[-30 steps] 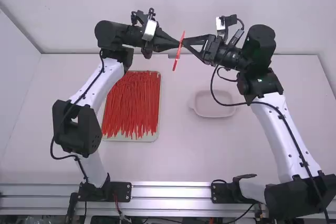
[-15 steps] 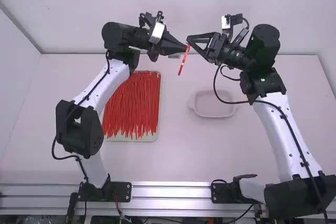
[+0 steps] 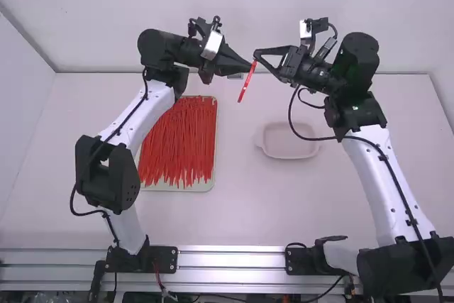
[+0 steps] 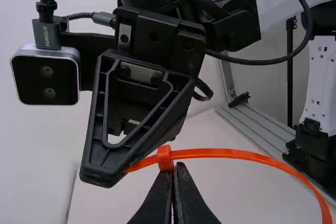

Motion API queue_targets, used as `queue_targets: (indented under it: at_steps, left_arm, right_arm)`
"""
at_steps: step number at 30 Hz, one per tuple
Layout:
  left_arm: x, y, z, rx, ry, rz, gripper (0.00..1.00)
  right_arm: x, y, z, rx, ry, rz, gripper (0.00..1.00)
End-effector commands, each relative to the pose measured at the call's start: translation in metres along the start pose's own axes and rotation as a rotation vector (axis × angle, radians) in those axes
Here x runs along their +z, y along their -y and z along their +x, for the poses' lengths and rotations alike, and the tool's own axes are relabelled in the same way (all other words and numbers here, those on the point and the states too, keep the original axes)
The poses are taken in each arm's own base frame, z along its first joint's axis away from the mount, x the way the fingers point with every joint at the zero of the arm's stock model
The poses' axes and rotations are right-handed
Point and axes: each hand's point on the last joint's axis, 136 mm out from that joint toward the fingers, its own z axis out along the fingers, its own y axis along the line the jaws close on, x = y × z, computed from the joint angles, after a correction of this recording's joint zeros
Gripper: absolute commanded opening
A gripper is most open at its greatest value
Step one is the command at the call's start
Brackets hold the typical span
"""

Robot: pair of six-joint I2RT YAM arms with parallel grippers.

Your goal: Fasten the cable tie

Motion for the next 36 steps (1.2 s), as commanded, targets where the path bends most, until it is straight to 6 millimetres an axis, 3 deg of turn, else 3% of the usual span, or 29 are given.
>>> queue_targets:
  at_steps: [1,8,20,36]
  left_arm:
    - [-0.002,0.0,-0.006,0.034,0.003,-0.013,0.02]
    - [0.004,0.001,-0.005,0.019,0.009,-0.001,0.02]
    - [0.012,0.006,-0.003,0.016,0.015,0.019,0.02]
    - [0.027,0.016,0.008,-0.022,0.027,0.056,0.02]
  right_arm:
    - [0.001,-0.001,0.003,-0.003,-0.021,-0.012,0.0]
    - [0.001,-0.015,-0.005,-0.054,0.009,-0.056,0.0]
    - [0.0,-0.012,-0.012,-0.033,0.043,-0.04,0.0]
    - [-0.017,-0.003,-0.035,-0.008,0.121,-0.013,0.0]
